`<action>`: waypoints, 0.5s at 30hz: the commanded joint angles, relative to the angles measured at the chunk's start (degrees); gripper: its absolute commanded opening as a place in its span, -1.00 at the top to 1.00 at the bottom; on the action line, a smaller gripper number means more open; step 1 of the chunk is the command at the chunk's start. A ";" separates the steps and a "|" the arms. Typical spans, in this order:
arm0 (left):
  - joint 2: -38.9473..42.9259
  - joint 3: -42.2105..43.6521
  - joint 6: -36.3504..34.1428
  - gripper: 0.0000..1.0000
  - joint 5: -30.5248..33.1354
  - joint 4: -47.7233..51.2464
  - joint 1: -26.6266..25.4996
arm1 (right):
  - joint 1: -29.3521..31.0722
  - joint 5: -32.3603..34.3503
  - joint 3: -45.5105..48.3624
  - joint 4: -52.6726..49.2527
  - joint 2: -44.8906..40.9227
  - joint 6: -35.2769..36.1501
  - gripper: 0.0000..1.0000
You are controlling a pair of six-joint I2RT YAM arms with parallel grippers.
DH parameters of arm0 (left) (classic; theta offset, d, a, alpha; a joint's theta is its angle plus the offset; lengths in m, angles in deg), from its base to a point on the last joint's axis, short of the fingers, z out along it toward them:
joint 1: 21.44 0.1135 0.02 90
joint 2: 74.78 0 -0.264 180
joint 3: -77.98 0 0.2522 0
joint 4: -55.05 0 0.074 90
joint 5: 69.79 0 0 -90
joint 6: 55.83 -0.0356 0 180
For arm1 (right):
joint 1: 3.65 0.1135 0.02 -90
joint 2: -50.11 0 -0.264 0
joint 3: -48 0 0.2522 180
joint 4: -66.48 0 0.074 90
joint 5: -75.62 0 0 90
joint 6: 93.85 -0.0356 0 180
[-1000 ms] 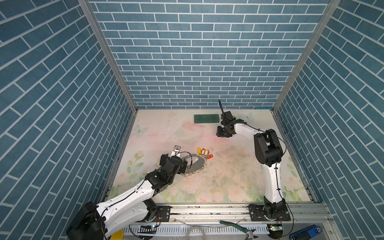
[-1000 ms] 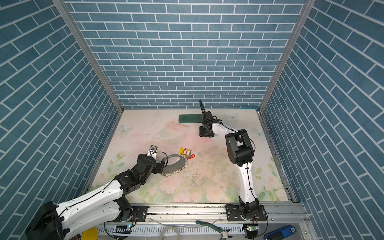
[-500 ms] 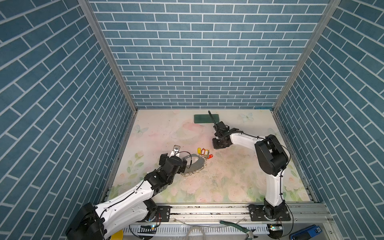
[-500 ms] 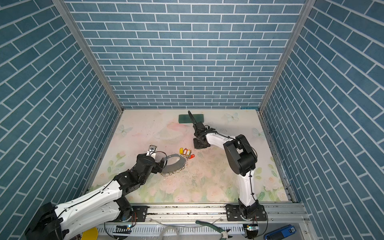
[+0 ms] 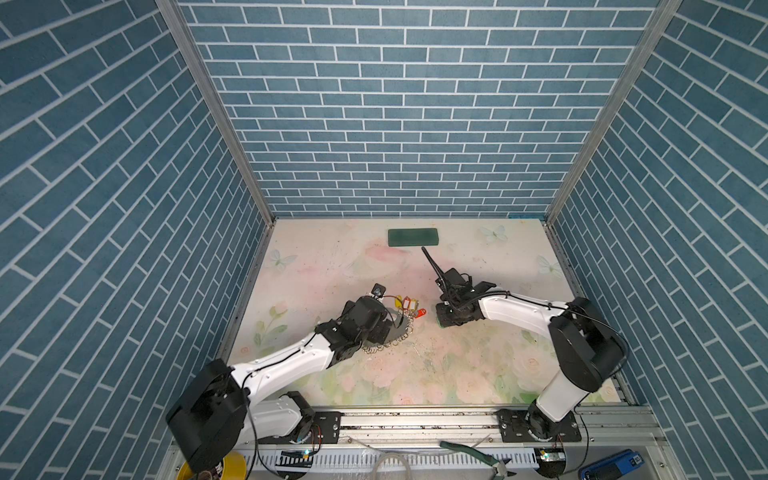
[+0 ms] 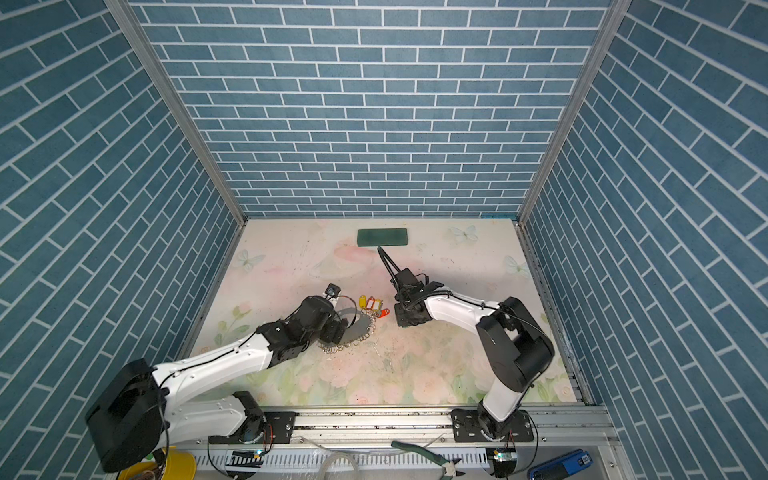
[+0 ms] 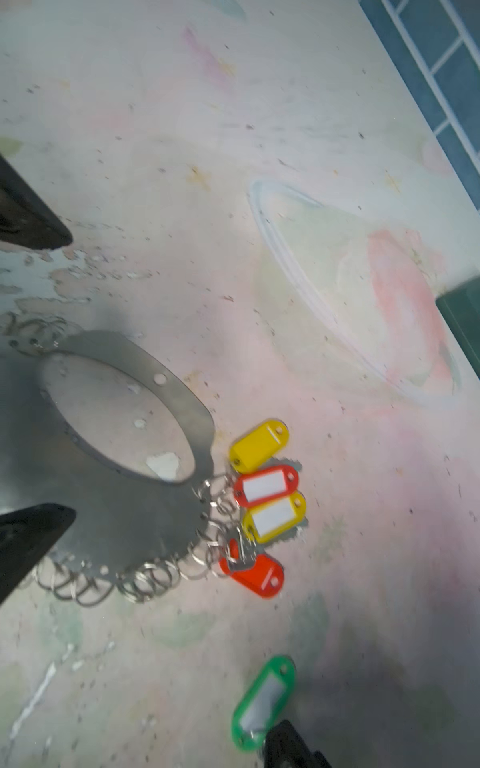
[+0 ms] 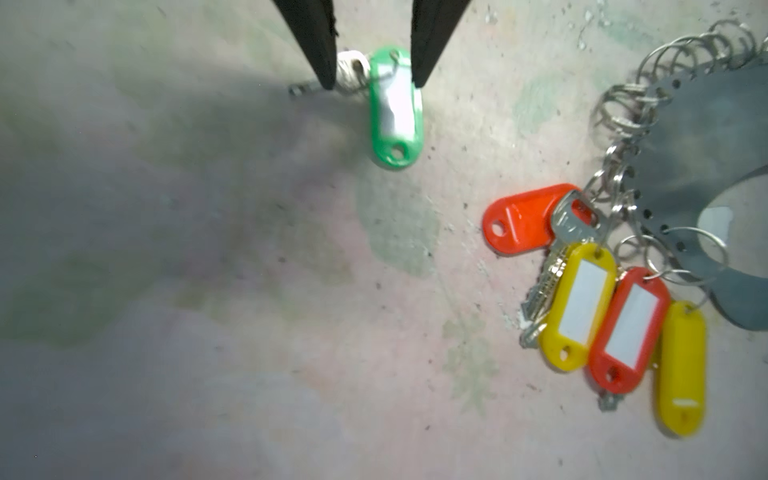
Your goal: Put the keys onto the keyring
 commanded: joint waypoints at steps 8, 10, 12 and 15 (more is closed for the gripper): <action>-24.14 -23.23 1.21 -0.99 5.79 20.18 -7.94 | -0.25 22.69 18.60 11.95 -32.41 1.90 -0.34; -26.92 -26.18 2.09 -0.99 7.32 22.30 -8.35 | -0.26 23.44 22.07 14.39 -37.96 2.56 -0.44; -28.98 -28.40 2.06 -0.99 7.21 23.24 -8.56 | -0.25 24.13 23.87 14.82 -40.90 3.02 -0.48; -31.85 -31.83 2.15 -0.99 7.25 24.99 -8.70 | -0.35 25.01 24.68 13.85 -41.22 3.58 -0.50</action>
